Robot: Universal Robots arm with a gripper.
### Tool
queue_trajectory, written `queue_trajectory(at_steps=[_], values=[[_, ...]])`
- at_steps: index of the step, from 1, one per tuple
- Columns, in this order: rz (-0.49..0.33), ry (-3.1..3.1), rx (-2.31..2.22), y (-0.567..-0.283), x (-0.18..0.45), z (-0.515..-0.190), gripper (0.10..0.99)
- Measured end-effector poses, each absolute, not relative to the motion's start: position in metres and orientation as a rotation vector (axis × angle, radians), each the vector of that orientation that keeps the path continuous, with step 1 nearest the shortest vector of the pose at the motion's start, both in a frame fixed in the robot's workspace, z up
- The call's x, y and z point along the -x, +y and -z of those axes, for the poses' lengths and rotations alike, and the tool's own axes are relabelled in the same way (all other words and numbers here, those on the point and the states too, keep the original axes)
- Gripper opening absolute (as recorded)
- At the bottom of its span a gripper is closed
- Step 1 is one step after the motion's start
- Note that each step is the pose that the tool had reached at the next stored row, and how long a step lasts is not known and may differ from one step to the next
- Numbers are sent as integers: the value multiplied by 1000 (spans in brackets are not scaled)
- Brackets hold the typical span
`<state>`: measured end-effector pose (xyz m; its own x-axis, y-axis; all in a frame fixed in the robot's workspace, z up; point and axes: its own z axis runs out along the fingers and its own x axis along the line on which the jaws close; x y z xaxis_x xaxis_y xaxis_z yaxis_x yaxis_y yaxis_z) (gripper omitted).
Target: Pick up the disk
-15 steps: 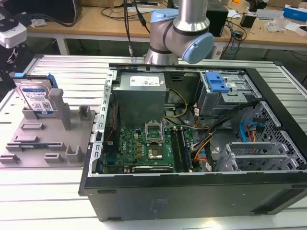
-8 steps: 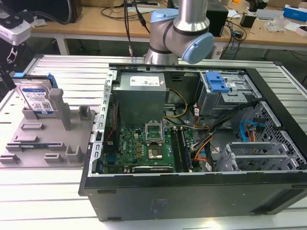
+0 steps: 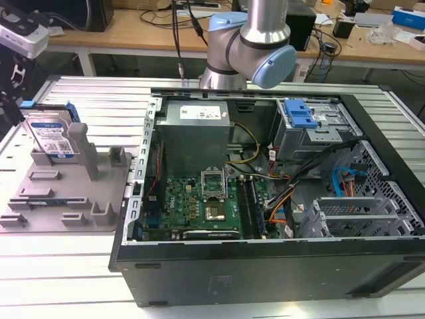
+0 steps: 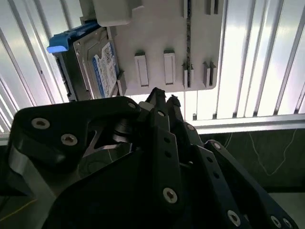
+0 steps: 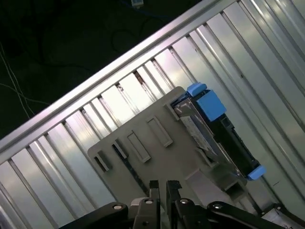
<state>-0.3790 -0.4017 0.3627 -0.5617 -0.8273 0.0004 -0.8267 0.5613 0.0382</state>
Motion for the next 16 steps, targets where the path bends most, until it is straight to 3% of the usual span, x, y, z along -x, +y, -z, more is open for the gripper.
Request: queue_trajectory(at_steps=[1,2,4,5,7,8,16], values=[[52,-2748,-1483,-402,379,-363,235],[52,-2738,-1502,-402,378,-363,235],[51,-2711,-1547,-402,377,-363,357],[51,-2701,-1566,-402,377,-363,478],[51,-2682,-1596,-402,376,-363,478],[51,-2677,-1605,-402,376,-363,541],[27,-2602,-1751,-402,376,-361,541]])
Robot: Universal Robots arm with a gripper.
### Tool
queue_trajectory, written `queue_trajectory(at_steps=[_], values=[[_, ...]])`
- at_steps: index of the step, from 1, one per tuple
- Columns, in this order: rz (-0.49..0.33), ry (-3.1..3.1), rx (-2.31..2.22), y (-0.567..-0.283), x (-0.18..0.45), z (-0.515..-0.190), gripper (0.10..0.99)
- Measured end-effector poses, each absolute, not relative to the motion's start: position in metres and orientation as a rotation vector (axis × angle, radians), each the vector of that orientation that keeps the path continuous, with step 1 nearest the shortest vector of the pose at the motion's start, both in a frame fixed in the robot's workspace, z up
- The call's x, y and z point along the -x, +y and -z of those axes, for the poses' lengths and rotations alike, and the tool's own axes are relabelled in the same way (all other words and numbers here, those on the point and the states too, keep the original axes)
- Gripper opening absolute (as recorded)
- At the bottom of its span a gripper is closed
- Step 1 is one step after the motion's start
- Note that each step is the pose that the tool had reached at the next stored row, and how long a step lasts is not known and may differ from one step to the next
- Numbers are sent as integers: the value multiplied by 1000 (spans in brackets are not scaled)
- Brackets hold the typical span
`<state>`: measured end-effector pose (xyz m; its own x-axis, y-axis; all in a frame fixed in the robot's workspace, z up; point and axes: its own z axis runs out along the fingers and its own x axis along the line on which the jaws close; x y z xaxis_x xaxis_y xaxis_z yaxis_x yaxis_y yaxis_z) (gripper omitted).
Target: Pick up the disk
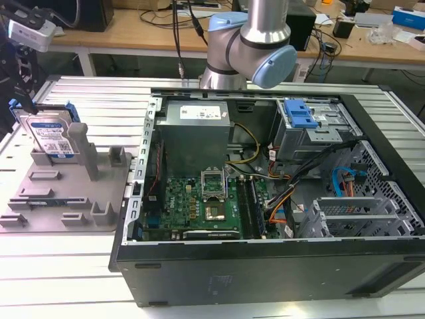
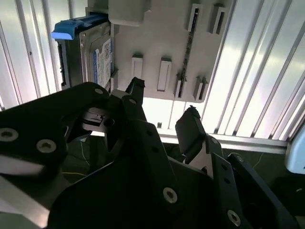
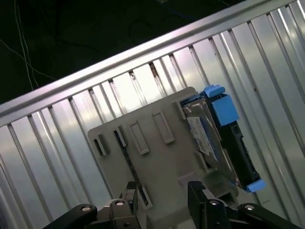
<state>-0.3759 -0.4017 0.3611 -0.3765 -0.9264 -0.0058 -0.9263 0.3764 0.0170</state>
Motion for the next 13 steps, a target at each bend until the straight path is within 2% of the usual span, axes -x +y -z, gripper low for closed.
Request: queue_trajectory(at_steps=[13], values=[[20,-2337,-2092,-402,376,-358,541]])
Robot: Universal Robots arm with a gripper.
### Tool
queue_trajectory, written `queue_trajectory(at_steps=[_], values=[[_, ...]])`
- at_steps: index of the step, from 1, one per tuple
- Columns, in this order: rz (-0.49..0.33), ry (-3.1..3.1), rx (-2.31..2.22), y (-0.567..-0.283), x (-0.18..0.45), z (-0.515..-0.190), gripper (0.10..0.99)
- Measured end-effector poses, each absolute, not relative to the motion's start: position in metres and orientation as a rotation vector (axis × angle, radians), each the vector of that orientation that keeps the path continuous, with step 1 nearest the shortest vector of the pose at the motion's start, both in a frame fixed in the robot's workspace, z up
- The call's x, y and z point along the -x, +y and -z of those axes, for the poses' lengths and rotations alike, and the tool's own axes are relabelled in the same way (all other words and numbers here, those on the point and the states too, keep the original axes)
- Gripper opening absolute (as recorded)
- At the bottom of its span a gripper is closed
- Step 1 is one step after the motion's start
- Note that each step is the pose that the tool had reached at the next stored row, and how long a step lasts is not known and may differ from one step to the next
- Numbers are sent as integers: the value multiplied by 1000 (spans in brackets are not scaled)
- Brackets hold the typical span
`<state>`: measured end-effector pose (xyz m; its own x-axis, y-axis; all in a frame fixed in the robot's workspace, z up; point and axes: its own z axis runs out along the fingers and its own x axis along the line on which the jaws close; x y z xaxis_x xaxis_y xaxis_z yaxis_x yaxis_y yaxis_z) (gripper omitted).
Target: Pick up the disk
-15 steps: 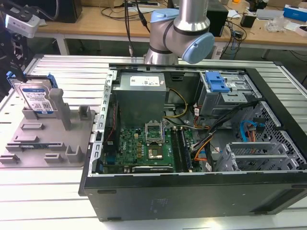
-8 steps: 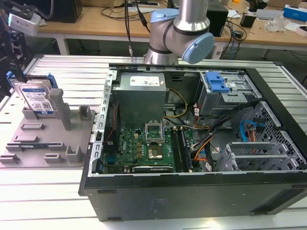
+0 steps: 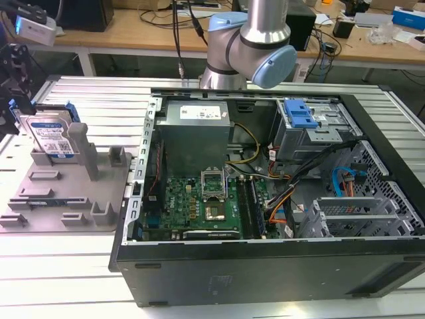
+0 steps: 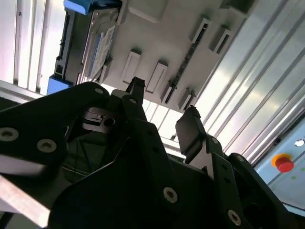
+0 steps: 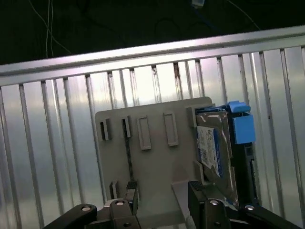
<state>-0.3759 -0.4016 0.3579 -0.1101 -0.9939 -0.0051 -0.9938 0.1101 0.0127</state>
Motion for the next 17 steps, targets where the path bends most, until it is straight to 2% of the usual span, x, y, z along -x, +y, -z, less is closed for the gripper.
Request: queue_trajectory(at_steps=[9,17], values=[[15,-2259,-2172,-398,376,-356,541],[11,-2259,-2173,-360,378,-356,541]])
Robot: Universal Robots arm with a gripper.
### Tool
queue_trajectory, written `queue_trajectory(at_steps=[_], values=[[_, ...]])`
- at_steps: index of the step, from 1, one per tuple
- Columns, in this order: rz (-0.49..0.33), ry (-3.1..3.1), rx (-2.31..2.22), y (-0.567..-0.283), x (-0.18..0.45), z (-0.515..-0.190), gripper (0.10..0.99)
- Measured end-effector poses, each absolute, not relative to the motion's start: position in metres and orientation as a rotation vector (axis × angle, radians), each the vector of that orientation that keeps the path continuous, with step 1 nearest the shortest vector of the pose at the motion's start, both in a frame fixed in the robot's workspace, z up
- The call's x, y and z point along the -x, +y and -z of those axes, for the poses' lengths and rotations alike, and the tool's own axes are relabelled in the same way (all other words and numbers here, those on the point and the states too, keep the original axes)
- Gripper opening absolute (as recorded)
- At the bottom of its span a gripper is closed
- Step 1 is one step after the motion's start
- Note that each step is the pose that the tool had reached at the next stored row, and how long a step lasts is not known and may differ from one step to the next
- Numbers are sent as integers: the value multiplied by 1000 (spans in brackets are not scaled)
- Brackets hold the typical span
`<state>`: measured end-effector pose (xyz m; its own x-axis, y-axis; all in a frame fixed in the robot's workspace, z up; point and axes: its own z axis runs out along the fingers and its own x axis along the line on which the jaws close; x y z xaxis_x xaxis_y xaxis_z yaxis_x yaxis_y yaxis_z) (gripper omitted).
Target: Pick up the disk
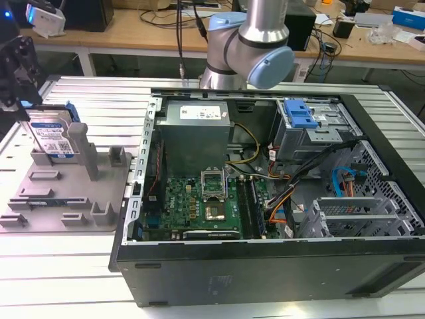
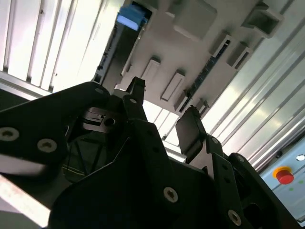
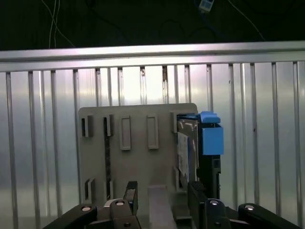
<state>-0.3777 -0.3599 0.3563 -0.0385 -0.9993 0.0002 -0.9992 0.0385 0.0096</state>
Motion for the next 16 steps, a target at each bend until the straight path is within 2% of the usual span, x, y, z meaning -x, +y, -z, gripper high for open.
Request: queue_trajectory(at_steps=[8,16], values=[[7,-2261,-2176,-326,382,-355,541],[7,-2232,-2205,-321,409,-351,541]])
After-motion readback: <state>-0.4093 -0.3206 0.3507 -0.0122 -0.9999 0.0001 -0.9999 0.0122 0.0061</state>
